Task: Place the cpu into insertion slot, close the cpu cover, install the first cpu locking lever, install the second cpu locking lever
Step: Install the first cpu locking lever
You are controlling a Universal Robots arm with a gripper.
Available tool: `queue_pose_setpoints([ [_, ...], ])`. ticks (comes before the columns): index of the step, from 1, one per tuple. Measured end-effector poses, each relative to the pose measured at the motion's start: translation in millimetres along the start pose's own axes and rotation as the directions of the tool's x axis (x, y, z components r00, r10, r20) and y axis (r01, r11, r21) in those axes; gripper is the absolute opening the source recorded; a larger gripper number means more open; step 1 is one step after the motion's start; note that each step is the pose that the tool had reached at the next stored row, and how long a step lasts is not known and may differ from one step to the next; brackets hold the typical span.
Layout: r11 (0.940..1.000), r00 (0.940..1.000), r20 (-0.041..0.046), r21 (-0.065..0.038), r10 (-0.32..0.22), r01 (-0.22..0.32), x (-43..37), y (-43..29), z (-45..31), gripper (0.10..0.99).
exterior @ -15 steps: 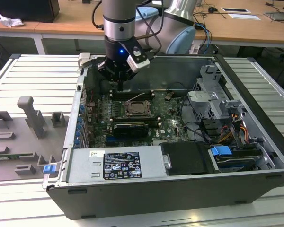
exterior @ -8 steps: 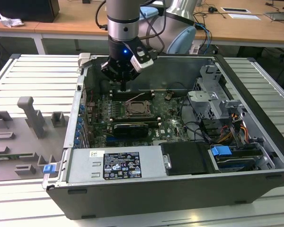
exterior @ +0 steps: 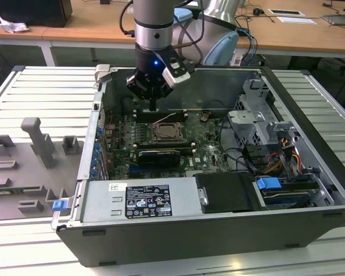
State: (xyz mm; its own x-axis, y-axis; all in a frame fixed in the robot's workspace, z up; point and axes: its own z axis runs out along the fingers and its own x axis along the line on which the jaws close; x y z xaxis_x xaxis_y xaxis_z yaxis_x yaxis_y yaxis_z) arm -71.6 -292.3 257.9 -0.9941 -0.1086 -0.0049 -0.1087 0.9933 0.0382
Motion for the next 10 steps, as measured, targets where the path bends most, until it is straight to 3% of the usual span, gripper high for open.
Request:
queue_pose_setpoints([
  [8, 1.0000, 1.0000, 0.0001, 0.000, 0.001, -0.001, -10.3, -1.2, 2.0, 0.106],
  [10, 0.9999, 1.0000, 0.0015, -0.015, 0.001, -0.001, -10.6, -1.4, 3.2, 0.106],
])
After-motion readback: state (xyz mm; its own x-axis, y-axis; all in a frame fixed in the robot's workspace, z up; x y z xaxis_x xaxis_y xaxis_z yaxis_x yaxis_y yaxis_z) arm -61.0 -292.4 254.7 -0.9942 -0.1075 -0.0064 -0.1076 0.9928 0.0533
